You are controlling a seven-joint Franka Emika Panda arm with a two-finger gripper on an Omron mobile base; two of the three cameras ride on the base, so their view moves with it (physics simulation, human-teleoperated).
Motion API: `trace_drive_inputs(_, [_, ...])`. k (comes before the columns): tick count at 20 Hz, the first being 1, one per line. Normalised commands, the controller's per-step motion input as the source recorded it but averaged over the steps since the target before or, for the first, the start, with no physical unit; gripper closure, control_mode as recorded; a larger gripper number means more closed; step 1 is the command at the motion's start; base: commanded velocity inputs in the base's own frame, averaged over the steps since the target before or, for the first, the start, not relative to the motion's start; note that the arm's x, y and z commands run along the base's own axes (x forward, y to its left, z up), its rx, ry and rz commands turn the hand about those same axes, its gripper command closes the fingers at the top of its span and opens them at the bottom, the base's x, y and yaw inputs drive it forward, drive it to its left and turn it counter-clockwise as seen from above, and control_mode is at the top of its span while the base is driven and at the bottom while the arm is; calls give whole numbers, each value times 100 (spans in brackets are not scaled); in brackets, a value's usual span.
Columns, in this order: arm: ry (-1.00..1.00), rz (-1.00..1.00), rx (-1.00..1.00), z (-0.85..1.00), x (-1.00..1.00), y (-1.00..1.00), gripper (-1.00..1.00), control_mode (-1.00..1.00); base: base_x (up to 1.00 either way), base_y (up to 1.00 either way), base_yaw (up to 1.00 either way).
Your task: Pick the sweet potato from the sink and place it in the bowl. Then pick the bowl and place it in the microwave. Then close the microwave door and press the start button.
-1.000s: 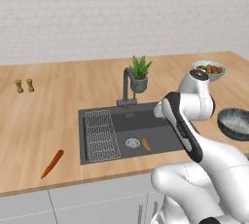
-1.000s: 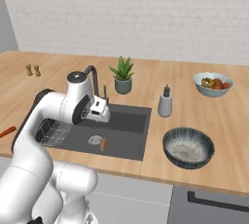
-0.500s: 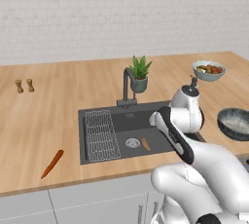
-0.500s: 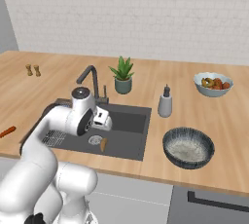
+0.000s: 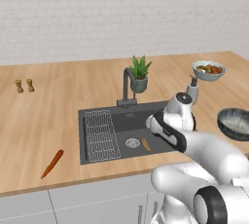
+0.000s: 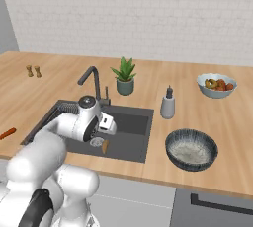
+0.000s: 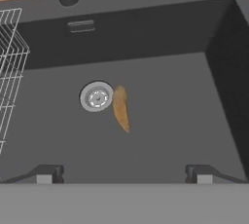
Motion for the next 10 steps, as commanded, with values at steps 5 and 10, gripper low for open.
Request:
trace_drive_inputs(5, [1, 0, 0, -42, 40, 4, -100, -100, 0, 0, 0])
trace_drive_inputs(10, [6, 0, 0, -42, 18, 12, -100, -100, 0, 0, 0])
